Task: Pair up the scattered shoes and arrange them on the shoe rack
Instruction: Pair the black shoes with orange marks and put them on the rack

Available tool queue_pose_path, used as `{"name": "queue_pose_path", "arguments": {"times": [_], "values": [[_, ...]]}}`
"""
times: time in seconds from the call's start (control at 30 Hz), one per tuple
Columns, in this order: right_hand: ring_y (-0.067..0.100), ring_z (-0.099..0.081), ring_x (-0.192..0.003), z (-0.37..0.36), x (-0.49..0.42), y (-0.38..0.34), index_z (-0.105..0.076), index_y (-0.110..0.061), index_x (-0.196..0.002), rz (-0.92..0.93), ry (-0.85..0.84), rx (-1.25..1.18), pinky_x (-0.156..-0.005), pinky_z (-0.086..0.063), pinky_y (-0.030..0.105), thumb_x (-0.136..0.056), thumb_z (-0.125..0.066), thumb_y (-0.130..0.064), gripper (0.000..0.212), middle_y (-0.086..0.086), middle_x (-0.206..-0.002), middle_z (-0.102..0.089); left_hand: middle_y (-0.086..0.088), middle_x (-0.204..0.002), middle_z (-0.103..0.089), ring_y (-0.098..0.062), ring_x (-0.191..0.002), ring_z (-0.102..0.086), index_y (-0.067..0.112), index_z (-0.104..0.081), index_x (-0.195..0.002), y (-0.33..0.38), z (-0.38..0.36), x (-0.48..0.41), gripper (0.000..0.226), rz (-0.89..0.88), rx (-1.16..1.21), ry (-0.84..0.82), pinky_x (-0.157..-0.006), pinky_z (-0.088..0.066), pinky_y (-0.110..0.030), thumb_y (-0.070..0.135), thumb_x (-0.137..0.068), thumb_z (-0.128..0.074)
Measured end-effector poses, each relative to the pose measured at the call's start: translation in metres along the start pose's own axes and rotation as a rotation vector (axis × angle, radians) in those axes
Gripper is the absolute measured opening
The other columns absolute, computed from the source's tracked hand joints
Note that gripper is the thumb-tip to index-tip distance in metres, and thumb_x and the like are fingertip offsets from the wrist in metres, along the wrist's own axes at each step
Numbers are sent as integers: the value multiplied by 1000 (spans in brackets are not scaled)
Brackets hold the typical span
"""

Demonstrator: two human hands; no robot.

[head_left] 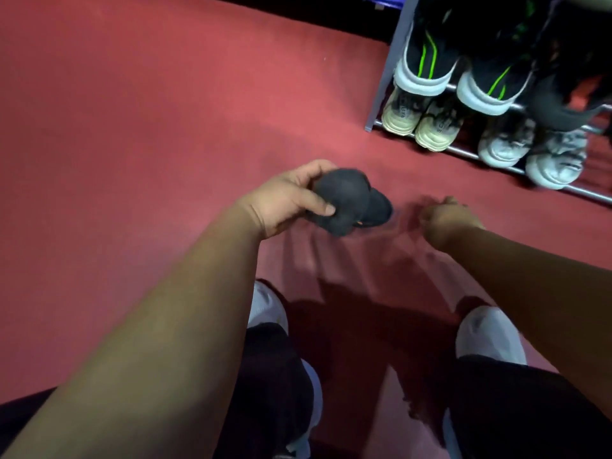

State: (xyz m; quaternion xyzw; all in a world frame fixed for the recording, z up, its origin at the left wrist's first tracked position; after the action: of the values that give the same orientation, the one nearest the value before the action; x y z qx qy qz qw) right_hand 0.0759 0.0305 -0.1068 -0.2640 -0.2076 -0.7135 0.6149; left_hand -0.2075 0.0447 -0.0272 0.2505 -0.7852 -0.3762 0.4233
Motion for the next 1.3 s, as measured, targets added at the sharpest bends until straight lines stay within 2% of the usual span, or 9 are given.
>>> {"name": "queue_pose_path", "arguments": {"times": [0.13,0.3,0.37,0.47,0.67,0.83,0.97,1.07,1.3], "values": [[34,-62,-117,-2,9,7,-71,-12,-125,-29,-134,-200,-97,-46,34,-107,-45,-42,43,17,-128,-69,-8,-131,-69,-19,-132,-59,12,-79,-112,-24,-21,19,69,250,-116,-210,-113,-39,-31,-12,-60,-40],[24,-67,-85,-18,33,-37,-74,-17,-100,105,-185,-470,-75,-46,29,-100,-56,-51,38,5,-100,-77,-7,-102,-74,-25,-91,-69,12,-72,-103,-46,31,20,27,310,-597,405,-66,-53,-18,-2,-91,-53],[25,-66,-100,-32,47,-58,-68,-23,-109,157,-152,-384,-80,-42,27,-95,-60,-57,37,6,-109,-71,-13,-113,-69,-30,-100,-64,9,-68,-111,-45,49,15,26,242,-943,588,-85,-52,-28,1,-89,-59],[34,-58,-123,-65,69,-81,-50,-14,-138,196,-130,-263,-95,-47,35,-80,-62,-72,83,14,-133,-58,-19,-133,-51,-39,-120,-50,8,-58,-130,-49,54,2,47,198,-1215,592,-102,-42,-38,10,-84,-64],[38,-46,-122,-114,100,-105,-32,-17,-144,246,-110,20,-98,-45,52,-53,-78,-78,119,7,-135,-38,-17,-135,-43,-40,-118,-44,15,-48,-133,-30,47,-27,67,70,-1615,689,-92,-43,-47,30,-74,-75],[36,-47,-114,-125,106,-109,-35,-9,-143,246,52,60,-85,-51,47,-55,-83,-50,108,10,-131,-40,-4,-163,-26,-36,-145,-28,27,-26,-158,-57,53,-58,95,229,-1687,372,-117,-31,-47,39,-79,-77],[34,-46,-117,-123,98,-94,-25,-6,-152,169,42,-21,-75,-55,42,-57,-83,-50,119,8,-134,-35,-5,-146,-41,-35,-129,-40,28,-34,-151,-60,53,-60,80,236,-1770,466,-105,-37,-46,40,-81,-73],[36,-45,-119,-113,83,-66,-24,-6,-150,33,37,-148,-84,-56,48,-61,-83,-52,116,9,-135,-33,-10,-138,-43,-34,-128,-40,24,-41,-142,-62,54,-54,76,364,-1793,516,-102,-37,-44,49,-79,-74],[42,-50,-119,-66,47,-15,-27,9,-150,-141,207,-214,-103,-43,45,-83,-75,-45,98,24,-141,-40,-16,-141,-41,-37,-133,-48,7,-29,-146,-116,40,-16,122,751,-1486,486,-104,-45,-46,79,-61,-76]]}}
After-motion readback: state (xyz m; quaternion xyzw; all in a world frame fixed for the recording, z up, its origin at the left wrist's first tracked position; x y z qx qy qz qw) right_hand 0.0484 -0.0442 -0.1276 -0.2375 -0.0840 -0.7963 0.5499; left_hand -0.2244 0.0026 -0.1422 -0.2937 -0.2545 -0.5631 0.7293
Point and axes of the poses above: each hand's wrist, its own x-axis away from the middle knuckle, its own z-axis out of the back of the hand, y = z × x, the point moved 7 cm from there along -x, towards the middle knuckle
